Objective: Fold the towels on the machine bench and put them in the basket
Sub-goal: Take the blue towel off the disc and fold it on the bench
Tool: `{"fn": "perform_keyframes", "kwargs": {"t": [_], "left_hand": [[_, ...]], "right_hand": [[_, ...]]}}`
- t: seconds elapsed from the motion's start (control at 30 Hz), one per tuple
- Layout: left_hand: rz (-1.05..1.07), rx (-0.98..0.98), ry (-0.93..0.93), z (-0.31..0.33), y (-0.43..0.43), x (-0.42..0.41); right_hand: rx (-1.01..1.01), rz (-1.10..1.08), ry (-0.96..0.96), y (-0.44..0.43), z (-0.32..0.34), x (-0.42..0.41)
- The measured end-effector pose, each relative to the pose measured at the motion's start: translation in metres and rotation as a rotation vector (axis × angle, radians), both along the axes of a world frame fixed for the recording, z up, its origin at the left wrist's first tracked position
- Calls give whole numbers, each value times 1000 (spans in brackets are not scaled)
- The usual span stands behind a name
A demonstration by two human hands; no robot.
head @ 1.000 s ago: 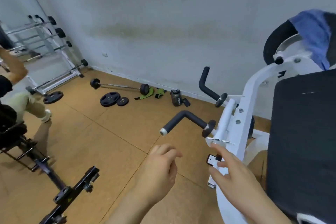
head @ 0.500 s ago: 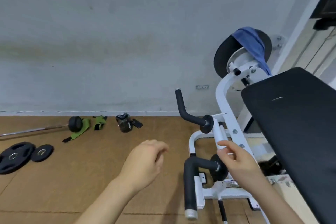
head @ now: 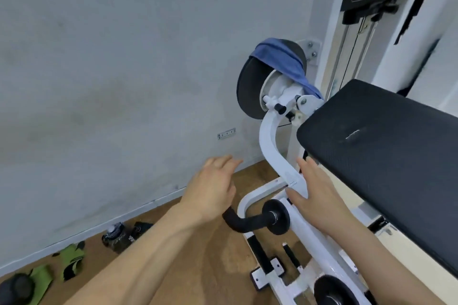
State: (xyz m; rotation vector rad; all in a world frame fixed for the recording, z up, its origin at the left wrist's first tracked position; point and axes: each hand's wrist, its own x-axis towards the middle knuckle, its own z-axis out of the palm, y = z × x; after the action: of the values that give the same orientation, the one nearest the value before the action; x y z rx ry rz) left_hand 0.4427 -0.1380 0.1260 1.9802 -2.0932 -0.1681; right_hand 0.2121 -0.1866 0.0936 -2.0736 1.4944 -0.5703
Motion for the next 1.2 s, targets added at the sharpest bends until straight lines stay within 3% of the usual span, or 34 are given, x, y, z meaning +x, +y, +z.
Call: {"fn": "perform_keyframes", "kwargs": {"t": [0.27, 0.57, 0.77, 0.87, 1.0, 1.13, 1.2], "left_hand": [[-129, -8, -190, 13, -176, 32], [-250, -68, -329, 24, -384, 56], [-343, -184, -401, 20, -478, 66], [-363, -365, -437, 15, -492, 71], [-458, -645, -84, 22, -501, 77], [-387, -379, 620, 56, -470, 83], [-390, -287, 762, 70, -444, 85]], "right_hand": [[-117, -190, -94, -125, 16, 66], [-61, -336, -68, -283, 16, 104], [-54, -383, 23, -376, 15, 110], [-116, -403, 18, -407, 18, 115], [-264, -563, 46, -425, 20, 117], [-337, -675, 61, -417, 23, 108], [-290, -669, -71, -402, 31, 102]]}}
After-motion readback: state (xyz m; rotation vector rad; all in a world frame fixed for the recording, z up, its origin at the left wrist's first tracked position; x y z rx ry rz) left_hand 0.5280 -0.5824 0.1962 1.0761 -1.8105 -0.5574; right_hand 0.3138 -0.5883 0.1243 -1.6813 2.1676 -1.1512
